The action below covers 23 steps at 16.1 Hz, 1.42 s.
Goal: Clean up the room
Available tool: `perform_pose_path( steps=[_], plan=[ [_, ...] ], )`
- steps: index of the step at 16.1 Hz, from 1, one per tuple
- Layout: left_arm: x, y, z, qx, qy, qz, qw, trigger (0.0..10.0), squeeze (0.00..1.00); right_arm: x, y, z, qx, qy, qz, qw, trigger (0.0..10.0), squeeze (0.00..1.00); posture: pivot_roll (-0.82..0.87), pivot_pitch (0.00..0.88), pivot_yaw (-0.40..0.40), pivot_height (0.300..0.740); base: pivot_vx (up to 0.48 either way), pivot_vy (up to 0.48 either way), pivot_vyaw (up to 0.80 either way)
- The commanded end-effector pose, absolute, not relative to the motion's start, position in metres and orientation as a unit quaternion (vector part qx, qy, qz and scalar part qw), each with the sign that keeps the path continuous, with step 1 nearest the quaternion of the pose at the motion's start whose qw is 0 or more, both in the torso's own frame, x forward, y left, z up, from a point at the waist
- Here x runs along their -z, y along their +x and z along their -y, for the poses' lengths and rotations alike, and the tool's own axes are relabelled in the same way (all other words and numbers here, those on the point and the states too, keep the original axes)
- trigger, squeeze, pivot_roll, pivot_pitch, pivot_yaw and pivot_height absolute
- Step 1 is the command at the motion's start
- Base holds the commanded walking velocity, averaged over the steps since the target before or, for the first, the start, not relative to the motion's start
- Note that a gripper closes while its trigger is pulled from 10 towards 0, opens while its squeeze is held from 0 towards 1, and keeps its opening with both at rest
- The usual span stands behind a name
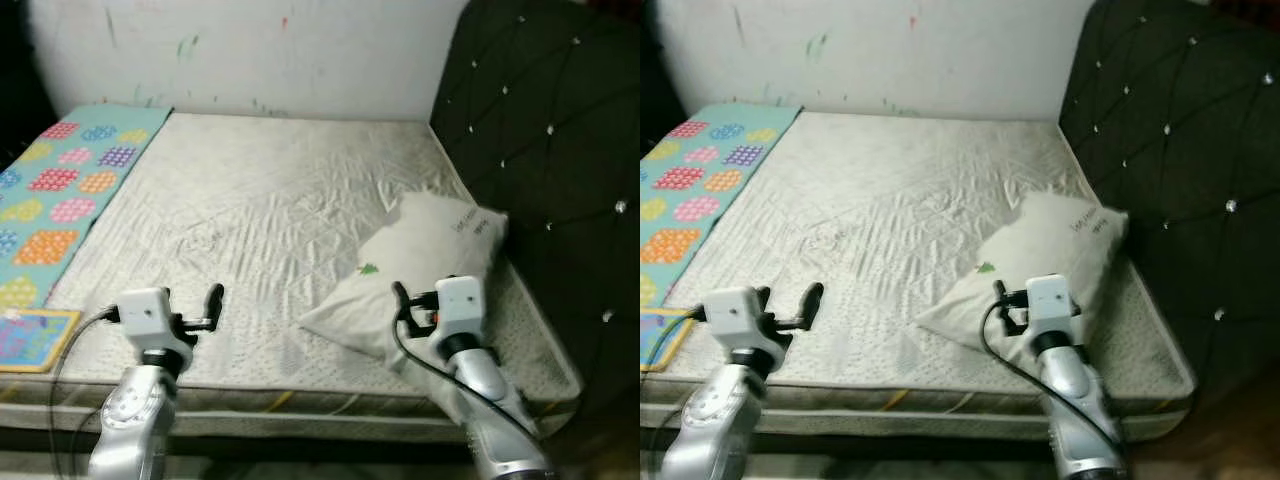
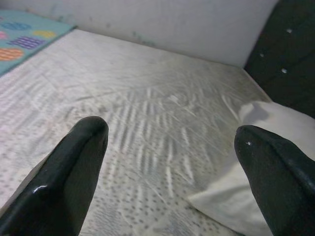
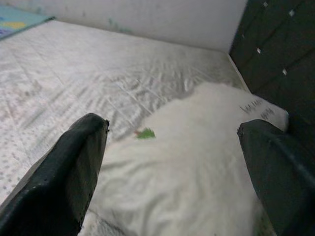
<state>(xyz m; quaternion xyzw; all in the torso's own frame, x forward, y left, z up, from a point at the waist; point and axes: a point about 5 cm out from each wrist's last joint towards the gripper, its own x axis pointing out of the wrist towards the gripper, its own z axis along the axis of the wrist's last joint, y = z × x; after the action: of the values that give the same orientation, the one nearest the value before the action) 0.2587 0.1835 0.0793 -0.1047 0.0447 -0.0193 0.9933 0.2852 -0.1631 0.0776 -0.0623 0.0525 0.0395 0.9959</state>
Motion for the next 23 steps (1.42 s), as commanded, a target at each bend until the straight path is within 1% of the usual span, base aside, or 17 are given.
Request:
perform_pose_path(
  steps=[1, 7, 17, 23],
  plan=[
    [-0.0812, 0.2614, -0.1824, 0.024, -0.101, -0.044, 0.994, 10.0, 0.0, -0.0792, 0.2866, 0.1645, -0.038, -0.063, -0.05, 0.996, 10.0, 0.0, -0.14, 0.0, 0.004, 0.74, 0.0, 0.0, 0.0],
    [-0.0814, 0.2613, -0.1826, 0.022, -0.101, -0.042, 0.994, 10.0, 0.0, -0.0791, 0.2867, 0.1643, -0.039, -0.064, -0.051, 0.996, 10.0, 0.0, -0.14, 0.0, 0.003, 0.74, 0.0, 0.0, 0.0],
    [-0.0811, 0.2601, -0.1822, 0.022, -0.104, -0.044, 0.993, 10.0, 0.0, -0.0785, 0.2858, 0.1645, -0.04, -0.064, -0.053, 0.996, 10.0, 0.0, -0.14, 0.0, 0.003, 0.74, 0.0, -0.343, 0.0],
    [-0.0811, 0.2598, -0.1826, 0.022, -0.105, -0.043, 0.993, 10.0, 0.0, -0.0777, 0.2854, 0.1639, -0.041, -0.062, -0.055, 0.996, 10.0, 0.0, -0.14, 0.0, 0.005, 0.74, 0.0, 0.0, 0.0]
  ],
)
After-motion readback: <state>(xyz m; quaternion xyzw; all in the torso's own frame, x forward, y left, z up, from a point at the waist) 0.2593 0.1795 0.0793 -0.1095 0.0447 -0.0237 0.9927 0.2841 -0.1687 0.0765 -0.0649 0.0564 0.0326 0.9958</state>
